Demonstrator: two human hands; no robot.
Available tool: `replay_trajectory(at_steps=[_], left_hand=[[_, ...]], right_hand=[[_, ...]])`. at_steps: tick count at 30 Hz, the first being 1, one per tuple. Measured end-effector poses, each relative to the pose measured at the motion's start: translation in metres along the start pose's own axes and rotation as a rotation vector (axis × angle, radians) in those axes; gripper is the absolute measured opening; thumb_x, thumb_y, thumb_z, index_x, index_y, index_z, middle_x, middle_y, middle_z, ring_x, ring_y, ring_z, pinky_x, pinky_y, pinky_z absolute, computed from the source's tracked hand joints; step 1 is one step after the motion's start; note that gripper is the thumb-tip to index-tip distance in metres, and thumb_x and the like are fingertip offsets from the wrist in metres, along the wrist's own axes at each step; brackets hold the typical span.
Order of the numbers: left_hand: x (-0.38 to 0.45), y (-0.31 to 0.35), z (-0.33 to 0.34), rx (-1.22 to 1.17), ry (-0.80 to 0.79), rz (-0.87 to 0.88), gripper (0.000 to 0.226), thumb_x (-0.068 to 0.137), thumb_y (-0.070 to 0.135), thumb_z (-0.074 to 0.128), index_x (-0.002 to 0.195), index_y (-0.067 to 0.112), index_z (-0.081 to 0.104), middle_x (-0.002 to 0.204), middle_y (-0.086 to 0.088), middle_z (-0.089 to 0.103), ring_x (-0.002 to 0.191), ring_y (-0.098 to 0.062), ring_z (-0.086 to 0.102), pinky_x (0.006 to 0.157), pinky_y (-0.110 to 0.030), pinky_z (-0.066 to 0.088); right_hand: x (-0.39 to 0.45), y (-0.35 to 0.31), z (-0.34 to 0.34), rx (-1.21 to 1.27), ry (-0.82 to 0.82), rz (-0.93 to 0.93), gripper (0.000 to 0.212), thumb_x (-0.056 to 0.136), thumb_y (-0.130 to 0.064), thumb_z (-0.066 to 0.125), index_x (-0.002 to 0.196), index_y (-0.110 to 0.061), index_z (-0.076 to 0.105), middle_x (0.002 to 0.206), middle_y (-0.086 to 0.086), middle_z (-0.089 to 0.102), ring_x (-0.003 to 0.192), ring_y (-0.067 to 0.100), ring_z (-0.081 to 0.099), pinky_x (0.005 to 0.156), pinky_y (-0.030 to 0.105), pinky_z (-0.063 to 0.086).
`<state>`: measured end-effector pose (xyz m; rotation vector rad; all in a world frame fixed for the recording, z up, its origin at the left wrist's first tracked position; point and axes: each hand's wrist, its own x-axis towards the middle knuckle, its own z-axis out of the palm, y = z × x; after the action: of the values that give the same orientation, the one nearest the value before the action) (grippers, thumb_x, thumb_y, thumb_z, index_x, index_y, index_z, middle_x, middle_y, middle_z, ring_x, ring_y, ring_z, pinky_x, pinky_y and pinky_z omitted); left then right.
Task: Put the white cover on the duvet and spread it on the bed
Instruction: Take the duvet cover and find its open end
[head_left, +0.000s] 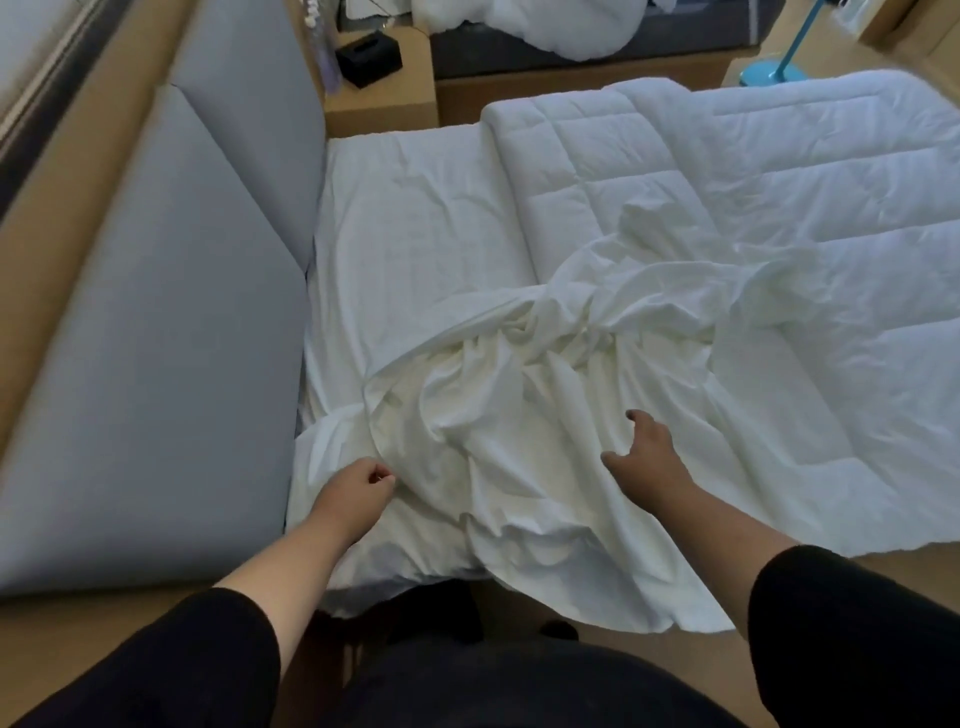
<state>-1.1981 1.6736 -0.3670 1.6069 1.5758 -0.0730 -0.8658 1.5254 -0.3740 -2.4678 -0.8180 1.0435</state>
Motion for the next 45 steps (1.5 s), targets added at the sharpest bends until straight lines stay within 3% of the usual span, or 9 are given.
replay_trajectory(at_steps=[9, 13, 20, 23, 27, 31, 33, 39, 45], left_hand=[[0.141, -0.031, -0.035, -0.253, -0.160, -0.229, 0.074, 0.089, 0.047, 0.067, 0.149, 0.018, 0.035, 0.133, 0.002, 0.057, 0.114, -0.026, 0.060, 0.083, -0.035, 0.051], [0.191, -0.035, -0.026, -0.708, -0.170, -0.366, 0.060, 0.093, 0.029, 0.066, 0.147, 0.018, 0.043, 0.127, -0.002, 0.064, 0.101, -0.021, 0.063, 0.077, -0.032, 0.049], [0.216, -0.019, -0.014, -0.544, -0.214, -0.384, 0.029, 0.093, 0.018, 0.063, 0.121, 0.011, 0.065, 0.114, -0.007, 0.068, 0.100, -0.029, 0.062, 0.092, -0.038, 0.048], [0.202, 0.011, -0.027, -0.665, -0.069, -0.259, 0.016, 0.102, 0.021, 0.051, 0.110, 0.022, 0.065, 0.113, -0.003, 0.068, 0.104, -0.028, 0.062, 0.085, -0.033, 0.045], [0.169, 0.076, -0.075, -0.974, -0.332, 0.122, 0.021, 0.096, 0.015, 0.059, 0.103, 0.026, 0.075, 0.106, -0.001, 0.076, 0.106, -0.021, 0.069, 0.092, -0.035, 0.052], [0.145, 0.140, -0.126, -0.773, -0.285, 0.342, 0.014, 0.087, 0.026, 0.062, 0.097, 0.023, 0.071, 0.095, -0.006, 0.071, 0.093, -0.022, 0.067, 0.087, -0.039, 0.053], [0.145, 0.147, -0.143, -0.649, -0.226, 0.387, 0.015, 0.089, 0.033, 0.069, 0.103, 0.035, 0.065, 0.099, 0.010, 0.069, 0.095, -0.009, 0.066, 0.085, -0.031, 0.054], [0.187, 0.075, -0.103, 0.080, -0.011, 0.184, 0.104, 0.066, 0.049, 0.083, 0.150, 0.036, 0.022, 0.145, -0.001, 0.036, 0.131, -0.026, 0.042, 0.105, -0.043, 0.042], [0.197, 0.052, -0.046, 0.007, 0.001, 0.115, 0.060, 0.083, 0.046, 0.068, 0.137, 0.031, 0.045, 0.134, -0.002, 0.057, 0.114, -0.029, 0.056, 0.093, -0.041, 0.047]], right_hand=[[0.077, -0.162, 0.064, -0.189, -0.083, -0.231, 0.076, 0.094, -0.023, 0.059, 0.157, -0.030, 0.017, 0.158, 0.003, 0.021, 0.111, 0.022, 0.059, 0.091, 0.035, 0.051], [0.094, -0.213, 0.091, -0.287, -0.149, -0.344, 0.076, 0.093, -0.023, 0.060, 0.157, -0.031, 0.020, 0.159, -0.001, 0.022, 0.113, 0.018, 0.061, 0.091, 0.035, 0.053], [0.121, -0.243, 0.097, -0.372, -0.209, -0.368, 0.079, 0.091, -0.019, 0.061, 0.156, -0.031, 0.018, 0.159, -0.004, 0.022, 0.119, 0.017, 0.058, 0.092, 0.035, 0.054], [0.133, -0.253, 0.091, -0.611, -0.175, -0.440, 0.085, 0.089, -0.029, 0.064, 0.157, -0.030, 0.014, 0.161, 0.000, 0.022, 0.141, 0.024, 0.037, 0.112, 0.042, 0.038], [0.153, -0.278, 0.080, -0.803, -0.136, -0.559, 0.104, 0.083, -0.053, 0.069, 0.156, -0.040, -0.004, 0.167, -0.002, -0.008, 0.155, 0.023, -0.006, 0.123, 0.055, -0.004], [0.164, -0.329, 0.067, -0.719, -0.263, -0.753, 0.059, 0.094, -0.041, 0.057, 0.149, -0.031, 0.038, 0.161, 0.000, 0.030, 0.151, 0.018, 0.021, 0.122, 0.047, 0.017], [0.162, -0.351, 0.054, -0.674, -0.341, -0.740, 0.031, 0.098, -0.028, 0.052, 0.126, -0.018, 0.062, 0.134, 0.005, 0.061, 0.127, 0.022, 0.054, 0.097, 0.031, 0.040], [0.139, -0.373, -0.019, 0.134, -0.171, -0.595, 0.017, 0.088, -0.030, 0.058, 0.079, -0.025, 0.072, 0.082, -0.003, 0.073, 0.083, 0.023, 0.071, 0.077, 0.047, 0.058], [0.098, -0.370, -0.077, 0.347, -0.297, -0.700, 0.023, 0.086, -0.018, 0.058, 0.068, -0.025, 0.072, 0.073, 0.000, 0.069, 0.073, 0.024, 0.067, 0.066, 0.040, 0.052]])
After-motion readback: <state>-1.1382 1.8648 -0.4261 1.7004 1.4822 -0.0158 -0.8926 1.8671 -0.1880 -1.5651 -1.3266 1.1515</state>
